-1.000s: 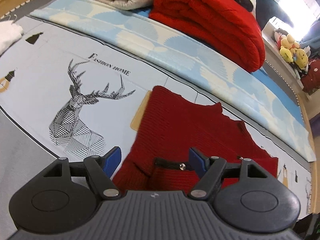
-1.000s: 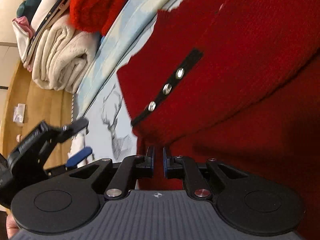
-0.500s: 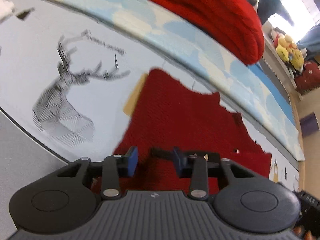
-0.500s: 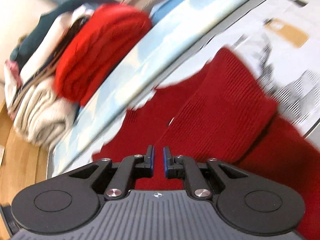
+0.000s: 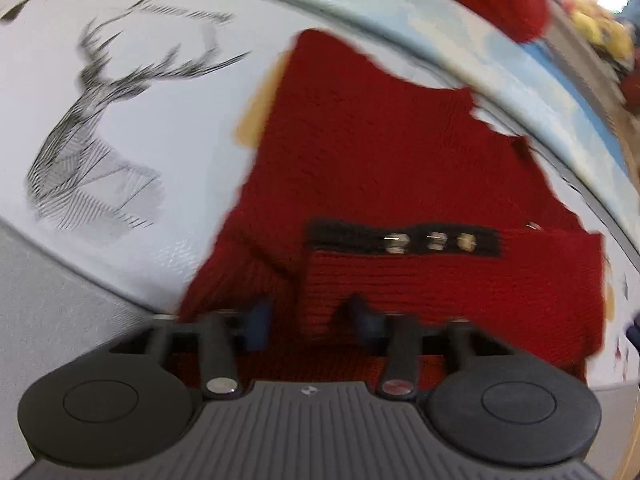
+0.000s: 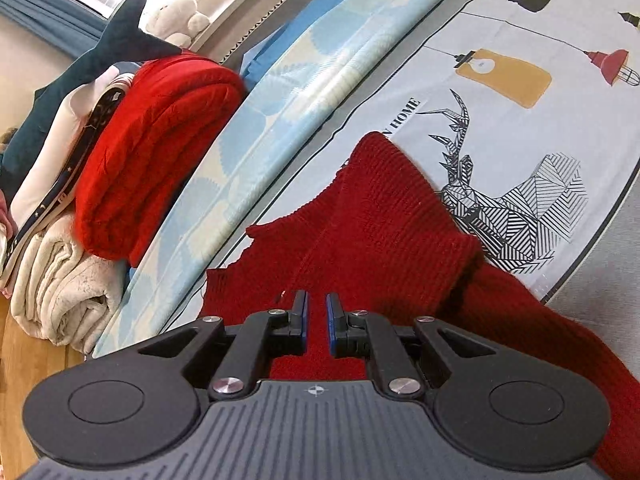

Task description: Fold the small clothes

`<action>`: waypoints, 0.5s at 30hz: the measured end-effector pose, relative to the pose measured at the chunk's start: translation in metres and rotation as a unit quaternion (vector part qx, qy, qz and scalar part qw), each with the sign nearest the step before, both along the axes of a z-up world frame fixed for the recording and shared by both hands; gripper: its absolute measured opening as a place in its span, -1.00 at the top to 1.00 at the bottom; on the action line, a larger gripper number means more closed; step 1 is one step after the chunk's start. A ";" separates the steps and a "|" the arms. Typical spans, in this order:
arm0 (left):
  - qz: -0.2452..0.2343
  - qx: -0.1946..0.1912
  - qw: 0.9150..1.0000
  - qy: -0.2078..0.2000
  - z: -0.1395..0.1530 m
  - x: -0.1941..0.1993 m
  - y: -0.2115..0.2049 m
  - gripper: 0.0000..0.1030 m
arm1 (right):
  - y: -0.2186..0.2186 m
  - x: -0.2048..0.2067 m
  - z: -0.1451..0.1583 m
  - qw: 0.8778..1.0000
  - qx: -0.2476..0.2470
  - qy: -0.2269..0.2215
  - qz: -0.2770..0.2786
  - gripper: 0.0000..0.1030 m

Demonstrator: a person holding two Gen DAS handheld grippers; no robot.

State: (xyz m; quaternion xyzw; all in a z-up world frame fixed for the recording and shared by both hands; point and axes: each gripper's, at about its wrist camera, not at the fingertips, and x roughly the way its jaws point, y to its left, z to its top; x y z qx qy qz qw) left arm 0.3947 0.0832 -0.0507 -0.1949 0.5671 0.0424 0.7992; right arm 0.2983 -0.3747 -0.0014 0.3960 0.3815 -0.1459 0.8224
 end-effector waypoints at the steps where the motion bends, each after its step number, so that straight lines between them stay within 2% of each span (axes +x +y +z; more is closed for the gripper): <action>1: 0.000 0.001 1.000 -0.010 0.006 0.000 -0.001 0.80 | -0.001 -0.001 0.000 1.000 -0.001 0.000 0.000 0.79; 3: 0.005 0.003 0.998 -0.059 0.030 -0.002 -0.001 0.86 | -0.001 -0.001 0.001 1.000 -0.004 0.002 -0.001 0.79; 5: 0.005 0.010 0.993 -0.119 0.059 -0.004 0.001 0.88 | -0.001 -0.002 0.001 1.000 -0.005 0.003 -0.001 0.79; 6: 0.012 0.019 0.988 -0.150 0.074 -0.006 0.004 0.88 | 0.000 -0.002 0.000 1.000 -0.006 0.004 -0.001 0.79; 8: 0.029 0.060 0.981 -0.180 0.087 -0.008 0.010 0.87 | 0.002 -0.001 -0.001 1.000 -0.009 0.006 0.003 0.79; 10: 0.063 0.083 0.980 -0.167 0.083 -0.007 0.021 0.83 | 0.004 0.000 -0.004 1.000 -0.010 0.010 0.008 0.79; 12: 0.095 0.097 0.983 -0.122 0.071 -0.004 0.031 0.68 | 0.005 0.001 -0.006 1.000 -0.014 0.015 0.010 0.79; 13: 0.105 0.097 0.985 -0.102 0.067 -0.004 0.036 0.55 | 0.006 0.002 -0.008 1.000 -0.016 0.019 0.010 0.79; 15: 0.128 0.072 0.984 -0.102 0.067 -0.010 0.048 0.41 | 0.007 0.003 -0.011 0.999 -0.019 0.025 0.009 0.79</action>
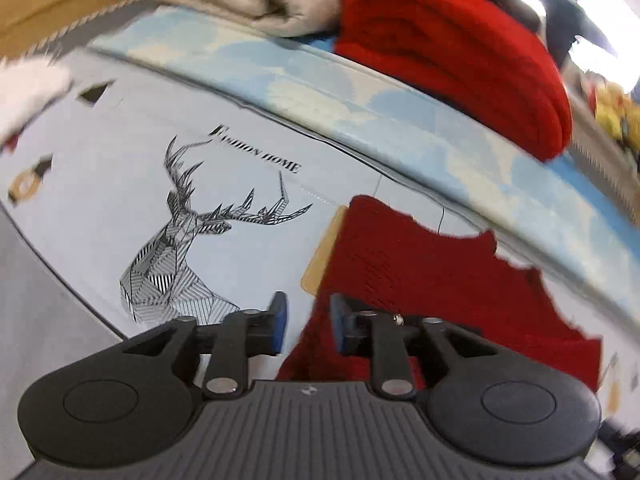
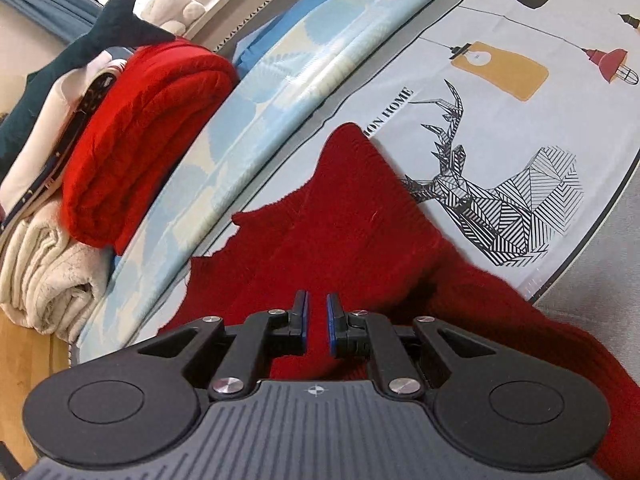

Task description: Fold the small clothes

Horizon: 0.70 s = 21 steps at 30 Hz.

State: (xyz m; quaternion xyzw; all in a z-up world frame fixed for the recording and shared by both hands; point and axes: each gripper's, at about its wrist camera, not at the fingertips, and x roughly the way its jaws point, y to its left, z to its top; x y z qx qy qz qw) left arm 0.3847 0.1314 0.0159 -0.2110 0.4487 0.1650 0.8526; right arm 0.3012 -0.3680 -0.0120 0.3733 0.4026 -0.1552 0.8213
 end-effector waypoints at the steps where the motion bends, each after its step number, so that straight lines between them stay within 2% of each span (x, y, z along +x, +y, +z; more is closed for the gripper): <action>1: 0.001 -0.007 1.000 -0.004 0.002 0.001 0.000 0.41 | 0.001 0.001 -0.002 1.000 -0.001 0.002 0.000 0.79; 5: -0.019 -0.007 1.000 -0.008 0.007 -0.001 -0.007 0.37 | 0.005 0.005 -0.011 1.000 0.002 0.016 0.008 0.79; 8: -0.025 -0.017 1.000 -0.001 0.006 0.003 -0.009 0.37 | 0.000 0.009 -0.027 0.999 0.013 0.044 0.005 0.79; 11: -0.033 -0.021 0.999 0.001 0.005 0.004 -0.011 0.37 | -0.022 0.006 -0.046 0.996 0.013 0.079 -0.034 0.87; 12: -0.036 -0.023 0.999 0.001 0.006 0.004 -0.011 0.37 | -0.029 0.004 -0.050 0.995 0.010 0.090 -0.052 0.80; 13: -0.038 -0.025 0.999 0.000 0.007 0.003 -0.011 0.37 | -0.037 0.001 -0.054 0.992 0.011 0.102 -0.068 0.44; 16: -0.043 -0.029 0.999 -0.003 0.011 0.003 -0.012 0.37 | -0.037 -0.003 -0.053 0.991 0.020 0.104 -0.084 0.42; 18: -0.048 -0.031 0.998 -0.005 0.013 0.003 -0.015 0.35 | -0.024 -0.003 -0.044 0.993 0.008 0.093 -0.069 0.41; 20: -0.056 -0.031 0.998 -0.007 0.015 0.002 -0.018 0.31 | -0.013 0.001 -0.041 0.996 0.028 0.076 -0.043 0.38; 21: -0.060 -0.030 0.998 -0.008 0.016 0.002 -0.020 0.30 | -0.010 0.003 -0.043 0.996 0.041 0.074 -0.036 0.29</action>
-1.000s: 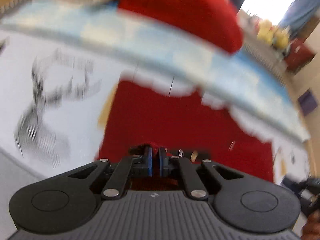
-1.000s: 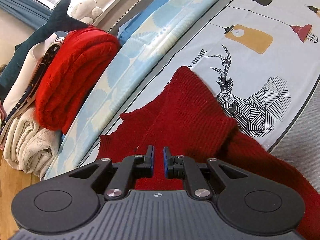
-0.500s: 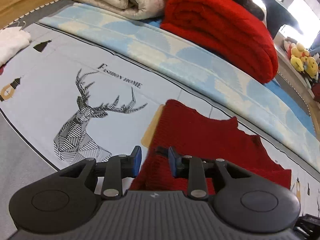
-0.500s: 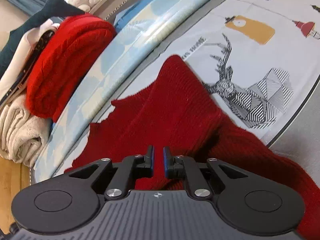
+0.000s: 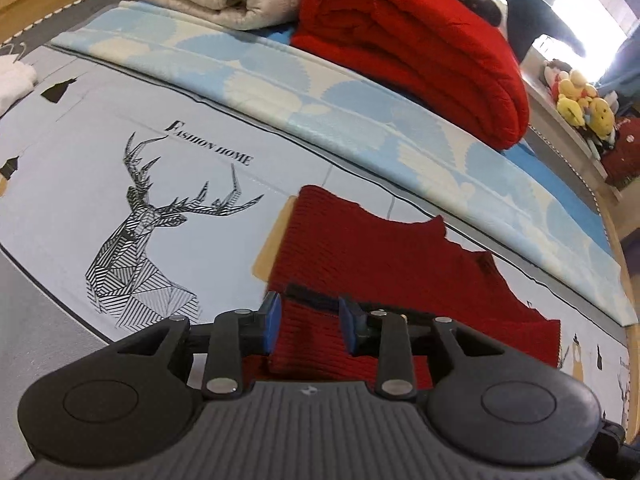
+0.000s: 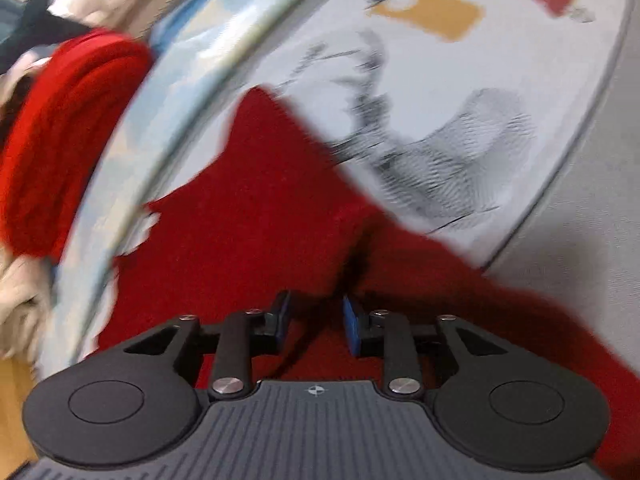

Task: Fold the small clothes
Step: 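Grasp the folded edge with the left gripper while the right gripper holds the fold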

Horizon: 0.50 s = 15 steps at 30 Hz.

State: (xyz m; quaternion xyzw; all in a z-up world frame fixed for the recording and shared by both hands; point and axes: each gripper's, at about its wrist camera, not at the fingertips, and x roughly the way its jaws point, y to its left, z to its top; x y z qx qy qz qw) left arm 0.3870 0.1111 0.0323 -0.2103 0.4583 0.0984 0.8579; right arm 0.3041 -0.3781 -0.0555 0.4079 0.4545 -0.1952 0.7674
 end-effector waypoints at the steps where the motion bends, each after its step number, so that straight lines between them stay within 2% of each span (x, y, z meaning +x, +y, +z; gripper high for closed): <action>1: -0.004 0.000 1.000 -0.001 0.001 0.000 -0.002 0.30 | 0.000 0.001 -0.003 1.000 0.009 0.003 -0.002 0.24; 4: -0.013 0.002 1.000 -0.001 0.001 0.000 -0.005 0.30 | -0.008 -0.002 -0.014 0.999 0.012 0.024 -0.041 0.23; 8: -0.014 0.003 1.000 0.001 0.001 -0.001 -0.003 0.30 | -0.020 -0.006 -0.008 0.997 0.001 0.000 -0.075 0.23; 9: -0.014 0.002 1.000 0.001 0.001 -0.001 -0.003 0.30 | -0.022 -0.007 -0.003 0.997 -0.008 -0.009 -0.079 0.38; 10: -0.014 0.002 1.000 0.000 0.001 -0.001 -0.002 0.30 | -0.024 -0.007 0.003 0.996 -0.021 -0.023 -0.082 0.78; 13: -0.017 0.002 1.000 -0.001 0.002 -0.001 -0.003 0.30 | -0.026 -0.011 0.009 0.995 -0.030 -0.049 -0.080 0.80; 15: -0.020 0.001 1.000 -0.001 0.001 -0.001 -0.004 0.30 | -0.031 -0.014 0.012 0.994 -0.040 -0.049 -0.090 0.81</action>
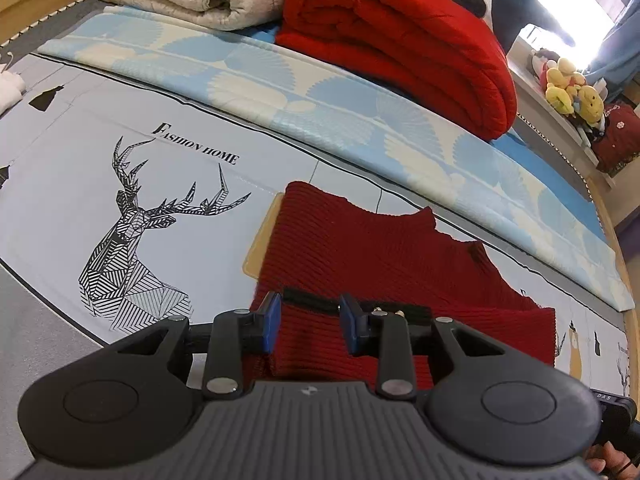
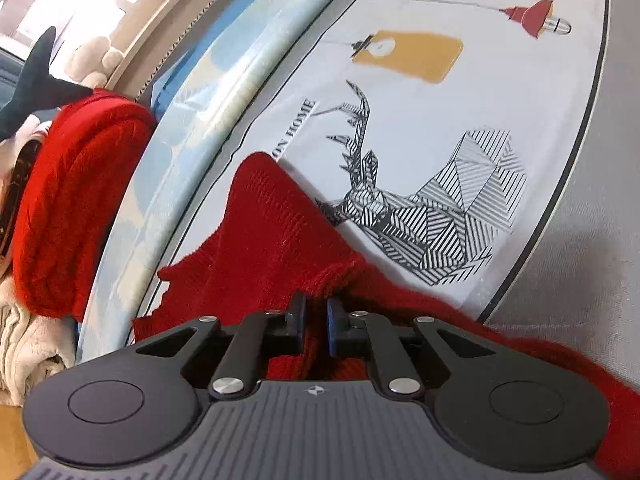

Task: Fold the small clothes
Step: 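Grasp the folded edge with the left gripper while the right gripper holds the fold, then open both grippers to lay the folded sweater flat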

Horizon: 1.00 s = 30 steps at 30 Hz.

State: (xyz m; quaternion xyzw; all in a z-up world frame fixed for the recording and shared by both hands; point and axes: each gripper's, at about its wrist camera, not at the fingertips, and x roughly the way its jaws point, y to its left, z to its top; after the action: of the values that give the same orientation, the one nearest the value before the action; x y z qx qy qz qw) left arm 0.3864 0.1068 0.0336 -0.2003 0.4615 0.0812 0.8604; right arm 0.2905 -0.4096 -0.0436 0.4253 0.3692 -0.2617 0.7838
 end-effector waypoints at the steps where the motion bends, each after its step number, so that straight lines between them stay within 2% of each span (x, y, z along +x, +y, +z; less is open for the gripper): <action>1: -0.001 0.000 1.000 0.000 0.000 0.000 0.000 0.30 | -0.001 -0.001 0.001 1.000 -0.009 0.002 -0.010 0.82; 5: -0.007 -0.002 1.000 0.001 0.000 0.000 0.000 0.30 | -0.013 -0.012 0.008 0.997 -0.041 0.002 -0.070 0.83; 6: -0.009 -0.002 1.000 0.002 -0.001 0.000 0.000 0.30 | -0.016 -0.013 0.008 0.996 -0.041 0.008 -0.080 0.87; 9: -0.009 -0.002 1.000 0.005 -0.002 0.000 0.001 0.29 | -0.017 -0.013 0.000 0.997 -0.012 0.022 -0.079 0.81; 13: -0.008 -0.002 1.000 0.007 -0.003 0.001 0.000 0.19 | 0.000 -0.011 0.007 0.998 -0.014 0.031 -0.048 0.61; 18: -0.016 -0.001 1.000 0.010 -0.006 0.003 -0.006 0.18 | 0.032 -0.001 0.023 0.998 -0.066 0.011 0.018 0.60; 23: -0.017 -0.001 1.000 0.013 -0.008 0.004 -0.008 0.18 | 0.030 0.011 0.033 0.994 -0.096 -0.008 0.051 0.54; 25: -0.017 -0.002 1.000 0.013 -0.008 0.004 -0.008 0.18 | 0.022 0.020 0.025 0.993 -0.096 0.012 0.067 0.29; 28: -0.019 -0.002 1.000 0.014 -0.009 0.004 -0.008 0.18 | 0.000 0.018 -0.005 0.996 -0.047 0.064 0.042 0.31; 30: -0.020 -0.002 1.000 0.013 -0.008 0.004 -0.008 0.18 | -0.004 0.014 -0.011 0.996 -0.036 0.082 0.024 0.28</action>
State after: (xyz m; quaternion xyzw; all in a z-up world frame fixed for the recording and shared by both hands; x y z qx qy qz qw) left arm 0.3908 0.0990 0.0253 -0.1915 0.4770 0.0660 0.8553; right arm 0.3045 -0.4139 -0.0544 0.3656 0.4324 -0.2898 0.7717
